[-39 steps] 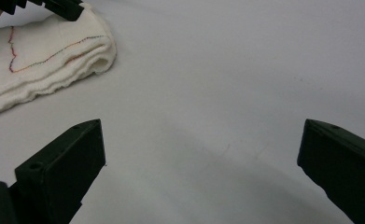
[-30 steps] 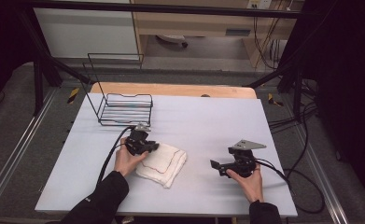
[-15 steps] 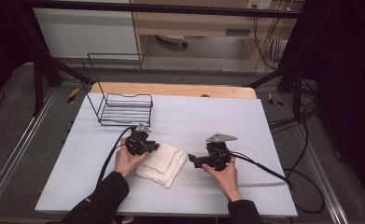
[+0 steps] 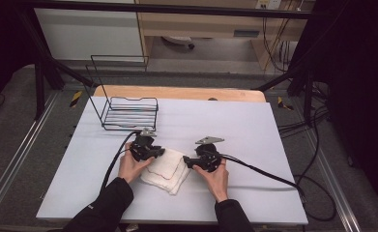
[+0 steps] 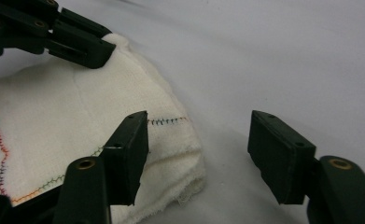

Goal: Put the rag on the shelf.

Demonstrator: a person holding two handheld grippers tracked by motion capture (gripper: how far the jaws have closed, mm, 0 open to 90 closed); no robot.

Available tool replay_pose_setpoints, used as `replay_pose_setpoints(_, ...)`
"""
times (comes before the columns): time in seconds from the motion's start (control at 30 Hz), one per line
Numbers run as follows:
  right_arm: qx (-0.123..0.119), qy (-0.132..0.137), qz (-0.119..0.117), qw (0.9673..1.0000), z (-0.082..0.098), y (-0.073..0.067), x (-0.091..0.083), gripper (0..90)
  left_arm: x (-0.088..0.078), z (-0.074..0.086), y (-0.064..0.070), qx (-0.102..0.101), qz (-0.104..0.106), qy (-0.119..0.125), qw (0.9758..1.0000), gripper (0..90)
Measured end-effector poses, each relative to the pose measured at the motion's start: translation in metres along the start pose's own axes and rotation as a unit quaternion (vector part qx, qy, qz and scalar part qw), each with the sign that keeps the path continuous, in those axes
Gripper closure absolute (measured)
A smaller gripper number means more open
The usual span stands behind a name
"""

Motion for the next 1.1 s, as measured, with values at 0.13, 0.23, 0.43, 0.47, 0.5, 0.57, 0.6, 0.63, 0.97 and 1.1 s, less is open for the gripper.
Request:
replay_pose_setpoints(0.13, 0.002, -0.011, 0.001, 0.9999, 0.0013, -0.0021, 0.0051, 45.7, 0.0002, 0.0002, 0.0006, 0.000, 0.002, 0.000, 1.0000, 77.3)
replay_pose_setpoints(0.23, 0.010, -0.016, -0.002, 0.9998, 0.0025, -0.0033, 0.0057, 50.6, 0.0002, 0.0003, 0.0006, 0.001, 0.002, 0.001, 1.0000, 77.0)
replay_pose_setpoints(0.43, 0.024, -0.018, -0.010, 0.9995, 0.0057, -0.0076, 0.0037, 61.8, 0.0003, 0.0008, 0.0006, 0.006, 0.002, 0.004, 1.0000, 76.4)
replay_pose_setpoints(0.47, 0.027, -0.018, -0.011, 0.9994, 0.0064, -0.0085, 0.0034, 63.5, 0.0002, 0.0009, 0.0001, 0.007, 0.003, 0.004, 1.0000, 76.4)
replay_pose_setpoints(0.5, 0.031, -0.020, -0.013, 0.9992, 0.0065, -0.0089, 0.0032, 65.3, 0.0002, 0.0009, 0.0001, 0.007, 0.003, 0.004, 1.0000, 76.3)
replay_pose_setpoints(0.57, 0.037, -0.023, -0.017, 0.9989, 0.0065, -0.0096, 0.0029, 66.6, 0.0002, 0.0011, -0.0008, 0.007, 0.006, 0.005, 0.9999, 76.0)
replay_pose_setpoints(0.6, 0.044, -0.027, -0.022, 0.9984, 0.0061, -0.0097, 0.0029, 69.5, 0.0004, 0.0012, -0.0014, 0.008, 0.009, 0.006, 0.9999, 75.9)
replay_pose_setpoints(0.63, 0.044, -0.027, -0.022, 0.9984, 0.0061, -0.0097, 0.0029, 69.5, 0.0004, 0.0012, -0.0018, 0.008, 0.010, 0.006, 0.9999, 75.9)
replay_pose_setpoints(0.97, 0.064, -0.030, -0.034, 0.9969, 0.0050, -0.0097, 0.0038, 78.6, 0.0001, 0.0015, -0.0040, 0.004, 0.017, 0.007, 0.9998, 76.2)
replay_pose_setpoints(1.1, 0.062, -0.028, -0.036, 0.9970, 0.0046, -0.0095, 0.0030, 80.5, -0.0008, 0.0011, -0.0042, -0.003, 0.020, 0.006, 0.9998, 78.8)
Point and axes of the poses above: each handheld gripper's, and its own axes: x roughly forward along the jaws, z roughly out of its underside, y roughly to its right, the point moved 1 cm from there along x, roughly forward along the jaws
